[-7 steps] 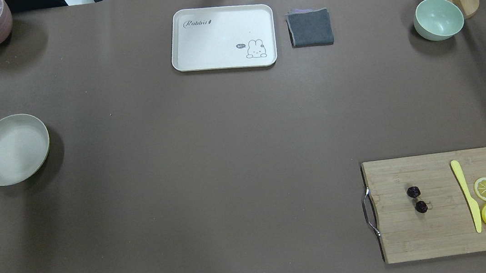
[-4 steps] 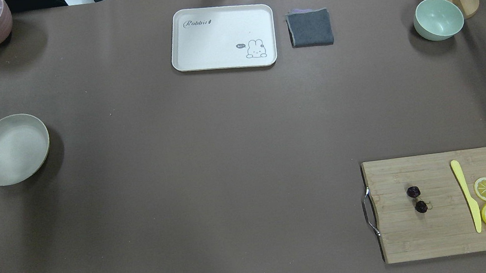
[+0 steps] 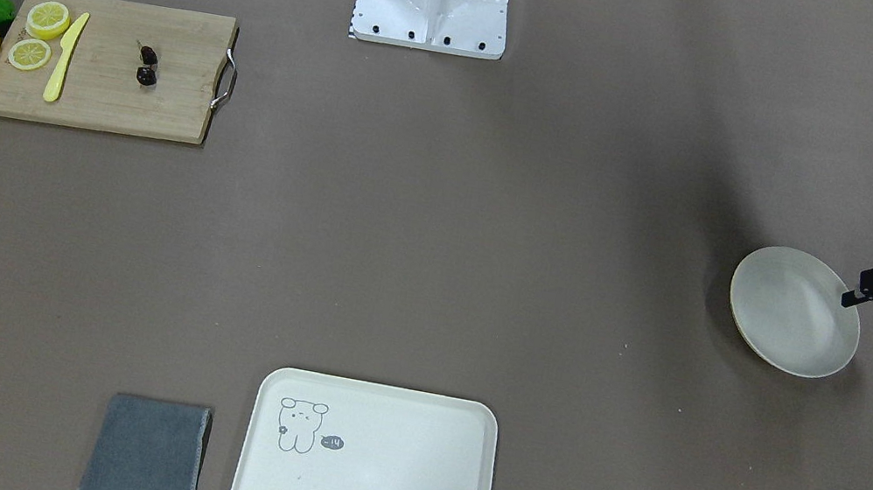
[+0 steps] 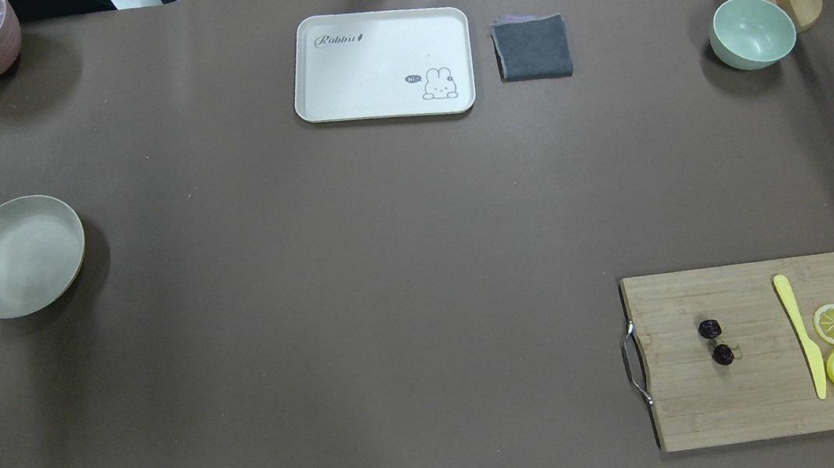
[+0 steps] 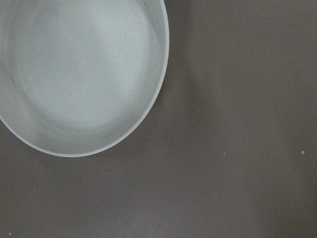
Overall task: Place red cherry on plate
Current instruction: 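Lower the left gripper to the rim of the pale green plate and grasp it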
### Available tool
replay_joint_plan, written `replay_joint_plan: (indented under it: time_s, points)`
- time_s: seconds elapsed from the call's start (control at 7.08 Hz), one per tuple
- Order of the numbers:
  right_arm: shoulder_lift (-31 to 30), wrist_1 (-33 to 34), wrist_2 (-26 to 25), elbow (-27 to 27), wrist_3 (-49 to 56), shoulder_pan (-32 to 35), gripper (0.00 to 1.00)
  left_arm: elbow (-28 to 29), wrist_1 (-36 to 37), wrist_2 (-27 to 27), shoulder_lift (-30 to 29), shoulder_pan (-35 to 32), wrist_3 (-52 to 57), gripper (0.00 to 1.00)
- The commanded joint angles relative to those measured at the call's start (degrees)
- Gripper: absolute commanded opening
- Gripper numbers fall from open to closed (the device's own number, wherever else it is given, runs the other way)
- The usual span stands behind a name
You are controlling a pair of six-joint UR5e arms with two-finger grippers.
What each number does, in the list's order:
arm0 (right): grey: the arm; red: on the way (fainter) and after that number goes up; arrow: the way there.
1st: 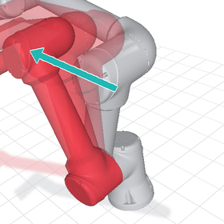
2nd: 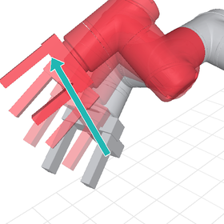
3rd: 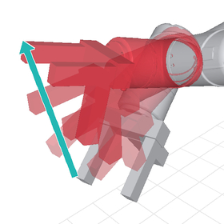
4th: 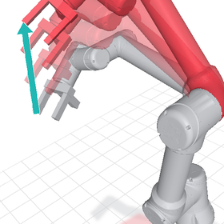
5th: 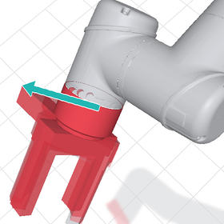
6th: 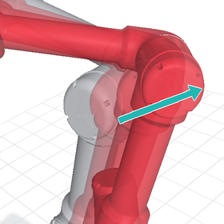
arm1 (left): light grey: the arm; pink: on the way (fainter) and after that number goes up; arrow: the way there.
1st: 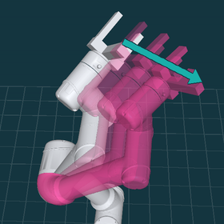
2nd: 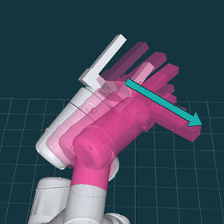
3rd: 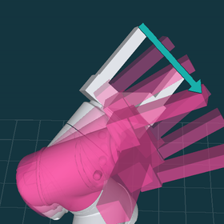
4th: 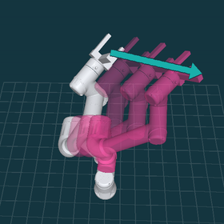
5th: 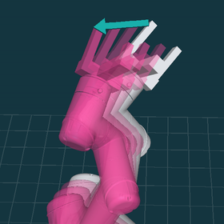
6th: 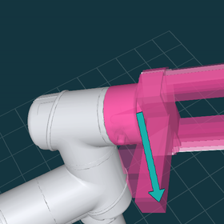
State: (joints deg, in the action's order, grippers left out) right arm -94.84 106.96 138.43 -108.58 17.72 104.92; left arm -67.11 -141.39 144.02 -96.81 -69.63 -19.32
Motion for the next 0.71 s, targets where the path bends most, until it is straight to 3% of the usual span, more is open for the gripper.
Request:
replay_joint_plan:
  time_s: [0.0,0.42,0.56]
  points:
    - [-0.43,0.00,0.00,-0.15,0.29,0.29,1.00,2.94,-4.66,-0.41,0.04,0.63,-0.19,0.97]
    - [-0.43,0.00,0.00,-0.23,0.47,0.29,1.00,2.96,-5.64,-2.60,0.13,1.42,-0.88,0.87]
    - [-0.43,-0.09,0.00,-0.23,0.56,0.29,1.00,2.95,-7.13,-3.30,0.13,1.95,-1.50,0.74]
